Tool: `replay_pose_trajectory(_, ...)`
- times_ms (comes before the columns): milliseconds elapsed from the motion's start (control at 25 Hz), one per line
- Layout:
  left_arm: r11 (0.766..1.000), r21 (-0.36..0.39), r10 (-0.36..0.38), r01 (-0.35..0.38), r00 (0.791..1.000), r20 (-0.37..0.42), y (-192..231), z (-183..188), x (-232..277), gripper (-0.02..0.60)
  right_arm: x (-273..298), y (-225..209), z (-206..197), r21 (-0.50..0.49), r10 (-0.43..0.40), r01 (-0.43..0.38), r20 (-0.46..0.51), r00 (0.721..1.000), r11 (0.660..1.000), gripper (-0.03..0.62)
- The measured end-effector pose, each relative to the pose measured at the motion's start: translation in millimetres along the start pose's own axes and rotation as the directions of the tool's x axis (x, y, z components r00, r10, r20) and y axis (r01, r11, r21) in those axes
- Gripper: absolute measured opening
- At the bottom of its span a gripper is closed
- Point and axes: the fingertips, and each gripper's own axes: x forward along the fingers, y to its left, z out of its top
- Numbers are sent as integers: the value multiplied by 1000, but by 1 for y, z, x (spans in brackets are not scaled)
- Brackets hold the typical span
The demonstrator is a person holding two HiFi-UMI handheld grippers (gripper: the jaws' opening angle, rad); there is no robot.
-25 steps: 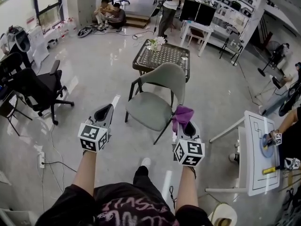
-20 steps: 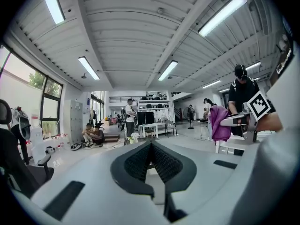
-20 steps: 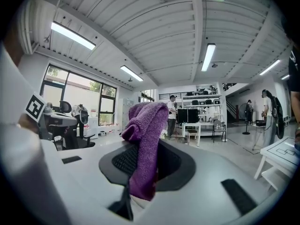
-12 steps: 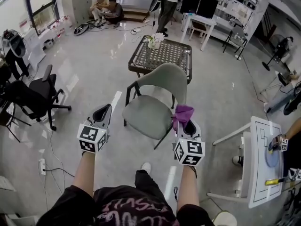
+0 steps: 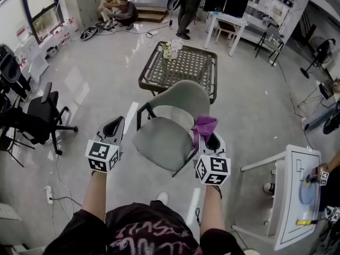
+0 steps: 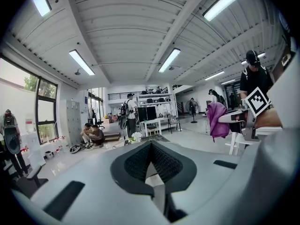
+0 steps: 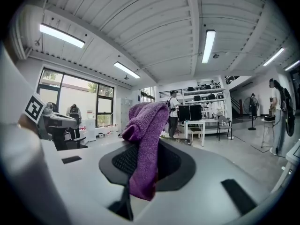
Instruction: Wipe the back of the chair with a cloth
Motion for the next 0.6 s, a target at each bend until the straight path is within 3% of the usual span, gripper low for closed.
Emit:
replay_pose_trajectory(320,1000,6,-12,12,1000,-12,23,2,53,9,52,-10,13,-17,13,-12,14,1000,1000,92)
replay_pose_trajectory(600,997,10,-82,82,996,-19,58,-9,106,8,105,-3,8,-36,-42,42,-10,999,998,92)
